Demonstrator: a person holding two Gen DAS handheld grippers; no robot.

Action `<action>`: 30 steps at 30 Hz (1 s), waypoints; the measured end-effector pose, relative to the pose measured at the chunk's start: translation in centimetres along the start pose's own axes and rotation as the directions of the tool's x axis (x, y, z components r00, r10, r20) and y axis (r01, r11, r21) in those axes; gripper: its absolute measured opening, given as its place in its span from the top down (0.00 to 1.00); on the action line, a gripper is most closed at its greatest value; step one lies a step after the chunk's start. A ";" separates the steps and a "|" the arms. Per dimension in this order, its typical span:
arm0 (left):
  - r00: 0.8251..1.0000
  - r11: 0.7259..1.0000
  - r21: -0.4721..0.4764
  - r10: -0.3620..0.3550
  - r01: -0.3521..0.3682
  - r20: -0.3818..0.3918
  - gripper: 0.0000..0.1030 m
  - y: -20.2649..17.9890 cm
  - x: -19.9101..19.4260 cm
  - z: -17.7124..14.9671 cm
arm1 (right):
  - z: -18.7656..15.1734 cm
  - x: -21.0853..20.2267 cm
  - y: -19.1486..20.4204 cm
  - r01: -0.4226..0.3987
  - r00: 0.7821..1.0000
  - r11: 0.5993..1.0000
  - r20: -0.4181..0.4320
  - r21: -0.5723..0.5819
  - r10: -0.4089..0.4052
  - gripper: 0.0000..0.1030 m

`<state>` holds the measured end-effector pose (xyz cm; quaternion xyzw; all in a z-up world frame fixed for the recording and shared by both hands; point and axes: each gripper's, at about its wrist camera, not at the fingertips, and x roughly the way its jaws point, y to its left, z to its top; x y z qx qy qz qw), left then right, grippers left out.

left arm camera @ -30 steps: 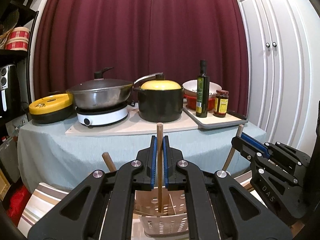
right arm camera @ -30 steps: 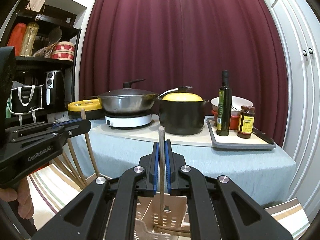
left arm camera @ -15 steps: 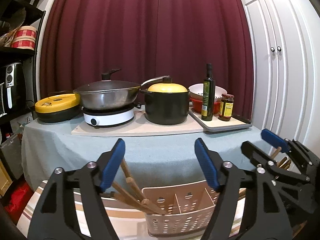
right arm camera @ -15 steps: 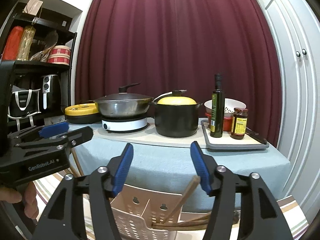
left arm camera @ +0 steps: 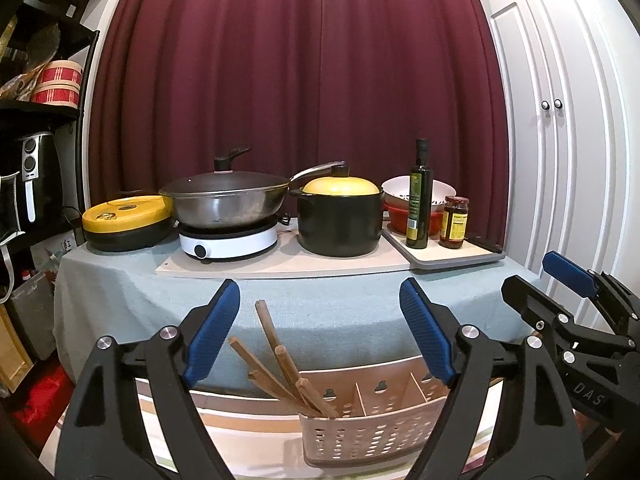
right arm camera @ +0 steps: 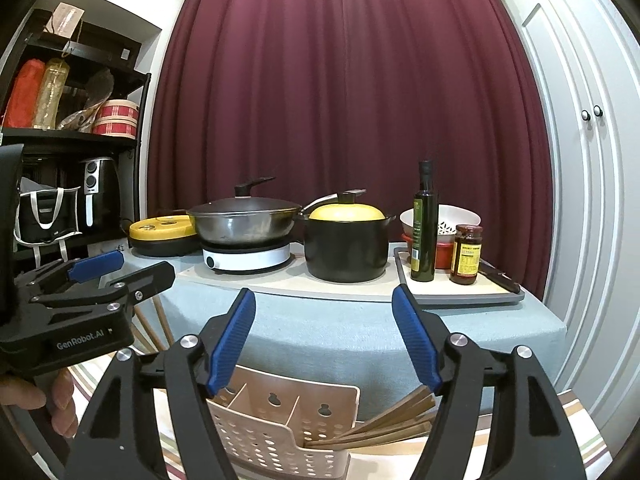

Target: Organize utensils

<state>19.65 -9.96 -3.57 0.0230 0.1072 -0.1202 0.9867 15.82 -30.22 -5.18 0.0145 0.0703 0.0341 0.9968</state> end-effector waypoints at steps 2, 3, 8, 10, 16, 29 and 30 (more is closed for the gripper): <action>1.000 1.000 0.001 0.002 -0.002 0.007 0.22 0.0 -0.4 0.2 | 0.1 -0.2 0.1 -0.001 1.000 1.000 0.002 -0.001 0.001 0.33; 1.000 1.000 0.002 0.003 -0.003 0.010 0.22 0.0 -0.6 0.2 | 0.2 -0.4 0.1 -0.002 1.000 1.000 0.003 -0.001 0.002 0.33; 1.000 1.000 -0.004 0.004 -0.004 0.023 0.22 0.1 -1.7 0.7 | 0.5 -1.1 0.3 -0.001 1.000 1.000 0.011 0.001 0.001 0.33; 1.000 1.000 -0.005 0.005 -0.005 0.027 0.22 0.1 -2.3 0.9 | 0.7 -1.6 0.4 0.000 1.000 1.000 0.014 0.000 0.000 0.32; 0.999 1.000 -0.021 0.022 -0.021 0.048 0.19 0.6 -5.2 1.5 | 1.8 -4.0 0.8 0.012 1.000 1.000 0.029 0.005 -0.013 0.30; 0.994 0.998 -0.037 0.056 -0.053 0.089 0.13 1.7 -14.0 1.0 | 3.5 -11.5 1.8 0.033 0.997 0.999 0.072 0.012 -0.033 0.23; 0.994 0.998 -0.039 0.059 -0.056 0.091 0.12 1.7 -14.7 0.9 | 3.6 -12.2 2.0 0.034 0.996 0.999 0.078 0.010 -0.035 0.23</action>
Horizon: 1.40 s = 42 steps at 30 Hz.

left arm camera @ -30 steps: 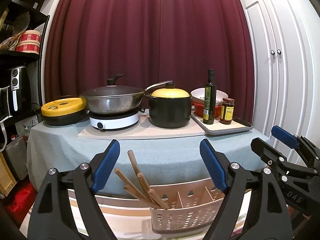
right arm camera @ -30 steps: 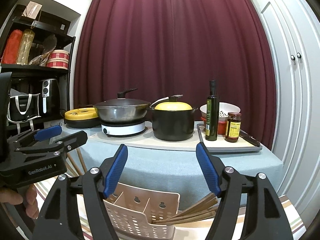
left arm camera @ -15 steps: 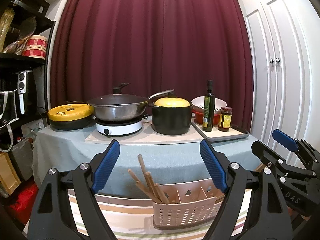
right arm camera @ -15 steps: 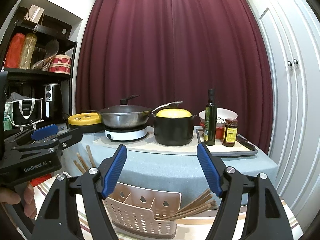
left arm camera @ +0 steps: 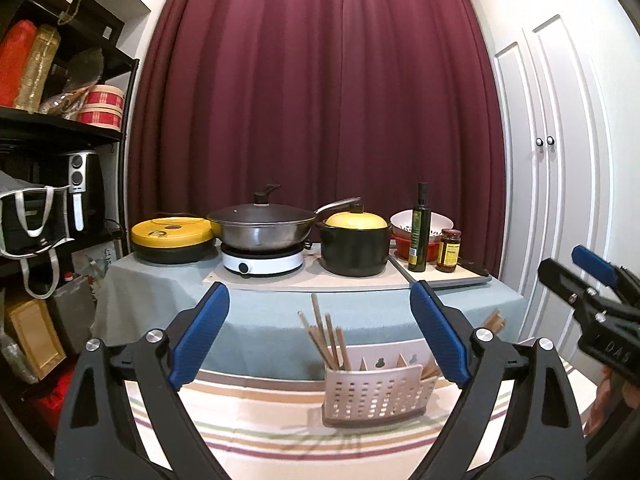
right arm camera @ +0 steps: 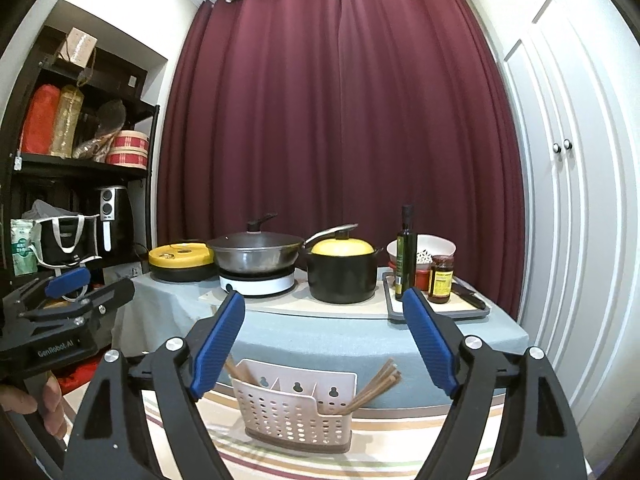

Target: Organize utensils

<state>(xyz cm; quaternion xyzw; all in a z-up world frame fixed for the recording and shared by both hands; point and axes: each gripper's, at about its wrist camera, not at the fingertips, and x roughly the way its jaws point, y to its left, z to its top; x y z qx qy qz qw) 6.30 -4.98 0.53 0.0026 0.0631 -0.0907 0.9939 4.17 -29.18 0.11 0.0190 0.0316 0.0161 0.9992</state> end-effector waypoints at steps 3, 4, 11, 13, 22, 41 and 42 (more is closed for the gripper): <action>1.000 1.000 -0.003 -0.003 0.003 0.009 0.11 0.1 -2.1 0.0 | 0.4 -1.9 0.3 0.004 1.000 1.000 0.014 -0.007 -0.004 0.21; 1.000 1.000 0.000 -0.002 0.002 0.016 0.10 0.0 -2.8 0.0 | 0.5 -2.4 0.4 0.004 1.000 1.000 0.018 -0.009 -0.004 0.21; 0.999 1.000 0.008 0.007 -0.007 0.041 0.08 -0.1 -6.5 -0.3 | 1.2 -5.8 0.3 0.021 0.999 1.000 0.039 -0.010 -0.021 0.18; 0.999 1.000 0.003 0.006 -0.007 0.040 0.07 0.0 -7.3 -0.4 | 1.2 -6.4 0.3 0.024 0.999 1.000 0.042 -0.011 -0.023 0.18; 0.999 1.000 0.000 0.002 -0.002 0.039 0.06 -0.1 -9.2 -0.9 | 0.8 -7.8 0.3 0.035 0.999 0.999 0.042 -0.019 -0.034 0.18; 0.999 1.000 -0.008 0.008 -0.007 0.040 0.06 0.0 -10.1 -1.1 | 0.5 -8.7 0.0 0.035 0.998 0.999 0.048 -0.023 -0.034 0.18; 0.999 1.000 -0.009 0.008 -0.007 0.039 0.05 0.0 -10.2 -1.0 | 0.6 -8.7 0.1 0.036 0.998 0.999 0.049 -0.023 -0.035 0.18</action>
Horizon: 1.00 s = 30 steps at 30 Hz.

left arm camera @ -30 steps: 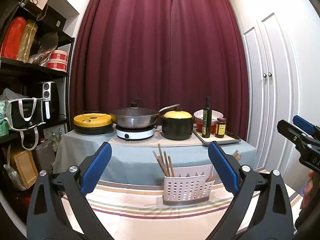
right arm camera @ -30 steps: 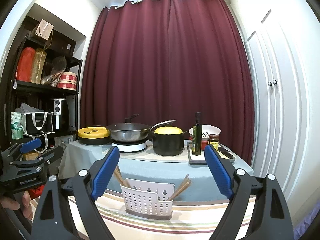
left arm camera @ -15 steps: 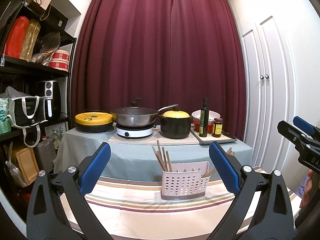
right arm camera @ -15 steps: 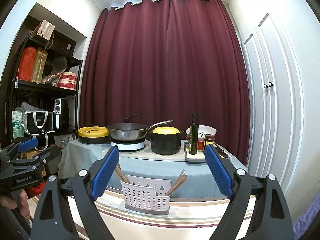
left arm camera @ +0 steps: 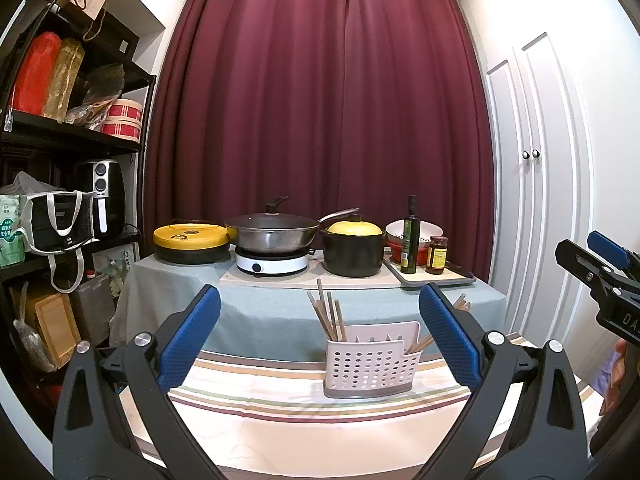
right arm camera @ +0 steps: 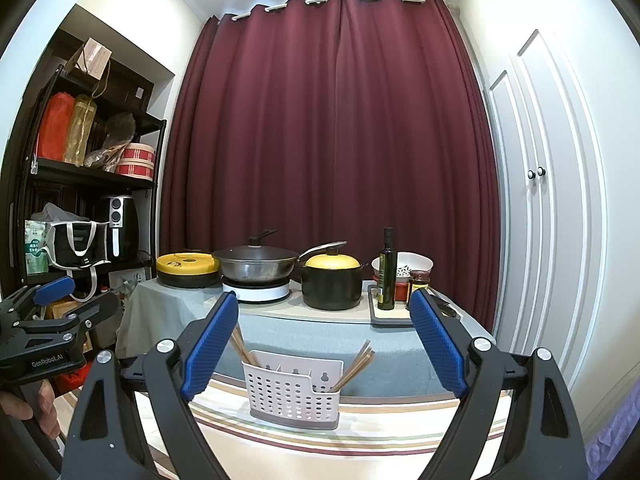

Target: Organize utensils

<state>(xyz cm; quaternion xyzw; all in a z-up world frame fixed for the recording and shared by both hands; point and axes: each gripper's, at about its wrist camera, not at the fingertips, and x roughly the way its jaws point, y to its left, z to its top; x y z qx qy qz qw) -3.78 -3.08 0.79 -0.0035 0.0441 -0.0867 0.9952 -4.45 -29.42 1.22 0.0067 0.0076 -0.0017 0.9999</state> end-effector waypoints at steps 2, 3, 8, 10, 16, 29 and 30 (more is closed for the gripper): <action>1.000 1.000 -0.003 0.000 0.000 -0.001 0.05 0.0 -0.1 0.0 | 0.0 -0.2 -0.1 0.001 1.000 1.000 -0.001 -0.002 -0.001 0.18; 1.000 1.000 -0.002 0.001 -0.001 0.000 0.05 0.0 -0.1 0.0 | 0.0 -0.2 -0.1 0.001 1.000 1.000 -0.001 -0.001 -0.001 0.18; 1.000 1.000 0.001 0.009 -0.009 -0.001 0.05 0.0 0.0 0.0 | -0.1 0.0 0.0 0.000 1.000 1.000 -0.004 -0.002 0.000 0.17; 1.000 1.000 0.003 0.006 -0.006 -0.001 0.05 0.0 0.0 0.0 | -0.3 -0.1 -0.1 0.000 1.000 1.000 -0.008 -0.002 0.000 0.17; 1.000 0.999 0.031 0.010 -0.010 -0.007 0.04 -0.6 0.7 -0.2 | -0.6 0.7 -0.2 -0.002 1.000 1.000 -0.023 -0.002 0.002 0.17; 0.998 1.000 -0.020 0.018 -0.019 -0.058 0.04 -0.2 3.1 -1.4 | -1.7 2.5 -0.6 -0.004 0.997 1.000 -0.073 0.005 0.005 0.17; 0.998 1.000 -0.022 0.021 -0.022 -0.058 0.04 -0.2 3.2 -1.5 | -1.9 2.7 -0.6 -0.004 0.997 1.000 -0.078 0.006 0.004 0.17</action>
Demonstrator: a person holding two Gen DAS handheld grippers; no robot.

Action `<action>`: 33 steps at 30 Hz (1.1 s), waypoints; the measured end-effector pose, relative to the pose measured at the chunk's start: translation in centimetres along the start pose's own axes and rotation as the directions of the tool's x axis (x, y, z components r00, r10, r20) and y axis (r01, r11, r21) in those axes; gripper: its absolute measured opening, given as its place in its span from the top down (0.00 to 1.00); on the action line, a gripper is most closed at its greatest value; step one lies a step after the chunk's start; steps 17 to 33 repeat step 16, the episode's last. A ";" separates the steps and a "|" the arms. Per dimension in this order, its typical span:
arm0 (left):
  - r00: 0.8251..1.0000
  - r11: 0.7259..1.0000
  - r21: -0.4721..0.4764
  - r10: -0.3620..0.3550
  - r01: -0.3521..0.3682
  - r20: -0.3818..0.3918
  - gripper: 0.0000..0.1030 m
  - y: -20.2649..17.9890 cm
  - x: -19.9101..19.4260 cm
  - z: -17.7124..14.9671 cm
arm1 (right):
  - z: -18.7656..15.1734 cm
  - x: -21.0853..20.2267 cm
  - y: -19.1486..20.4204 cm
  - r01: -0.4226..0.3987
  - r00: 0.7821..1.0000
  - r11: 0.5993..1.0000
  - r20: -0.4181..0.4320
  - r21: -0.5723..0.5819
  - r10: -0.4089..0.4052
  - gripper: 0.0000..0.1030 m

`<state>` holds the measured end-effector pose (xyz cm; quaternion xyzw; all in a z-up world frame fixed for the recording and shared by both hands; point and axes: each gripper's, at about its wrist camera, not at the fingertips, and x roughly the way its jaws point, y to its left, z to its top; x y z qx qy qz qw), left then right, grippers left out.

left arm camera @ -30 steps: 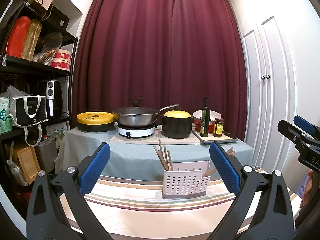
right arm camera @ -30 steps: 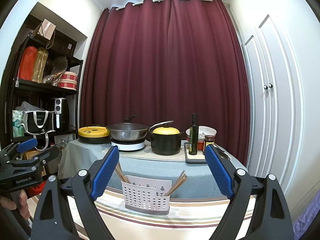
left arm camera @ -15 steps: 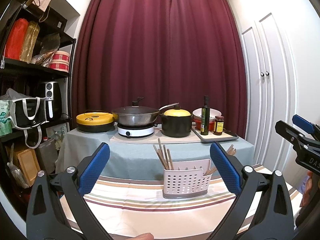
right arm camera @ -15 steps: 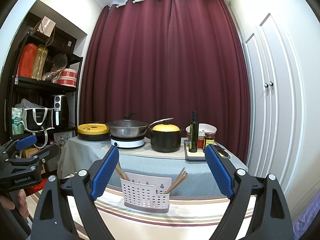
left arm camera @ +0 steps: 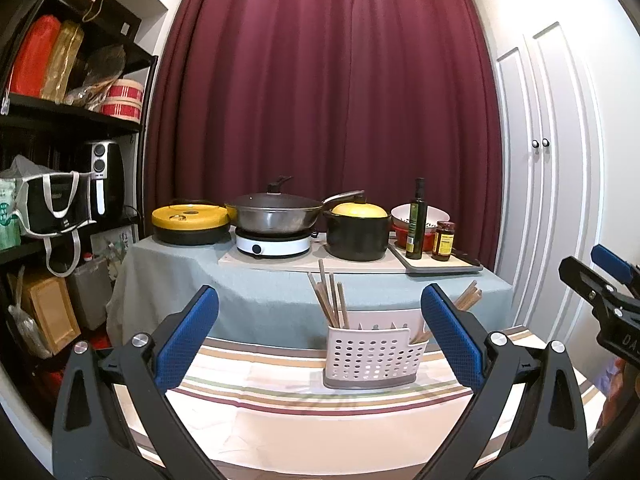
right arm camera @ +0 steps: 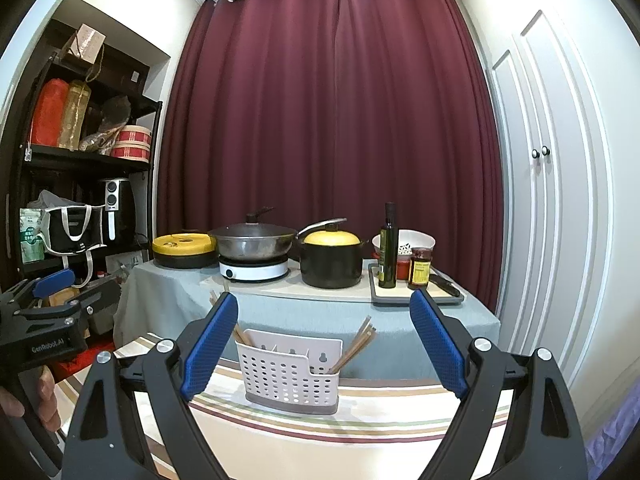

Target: Organize utensils

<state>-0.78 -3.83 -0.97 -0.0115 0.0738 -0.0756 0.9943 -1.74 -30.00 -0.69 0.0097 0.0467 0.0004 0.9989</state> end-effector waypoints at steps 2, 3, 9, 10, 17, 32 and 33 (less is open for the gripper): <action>1.000 1.000 0.007 0.015 -0.015 0.001 0.04 -0.1 0.4 -0.2 | -0.3 0.5 -0.2 0.001 1.000 1.000 -0.011 0.003 -0.001 0.17; 1.000 0.999 0.023 0.024 -0.024 -0.011 0.04 -0.2 0.7 -0.4 | -0.4 0.6 -0.2 0.000 1.000 1.000 -0.016 0.005 0.000 0.17; 0.998 0.998 0.058 0.015 -0.011 -0.067 0.04 -0.6 3.2 -1.3 | -1.4 2.1 -0.6 0.006 0.999 1.000 -0.051 0.013 -0.005 0.17; 0.997 0.997 0.068 0.026 -0.021 -0.078 0.04 -0.6 3.8 -1.7 | -1.7 2.5 -0.8 0.009 0.998 1.000 -0.061 0.016 -0.008 0.17; 0.973 0.996 0.058 0.080 -0.069 -0.217 0.04 1.5 9.3 -5.3 | -4.5 5.6 -2.9 0.046 0.989 0.998 -0.142 0.043 -0.039 0.17; 0.973 0.996 0.058 0.080 -0.069 -0.217 0.04 1.5 9.3 -5.3 | -4.5 5.6 -2.9 0.046 0.989 0.998 -0.142 0.043 -0.039 0.17; 0.973 0.996 0.058 0.080 -0.069 -0.217 0.04 1.5 9.3 -5.3 | -4.5 5.6 -2.9 0.046 0.989 0.998 -0.142 0.043 -0.039 0.17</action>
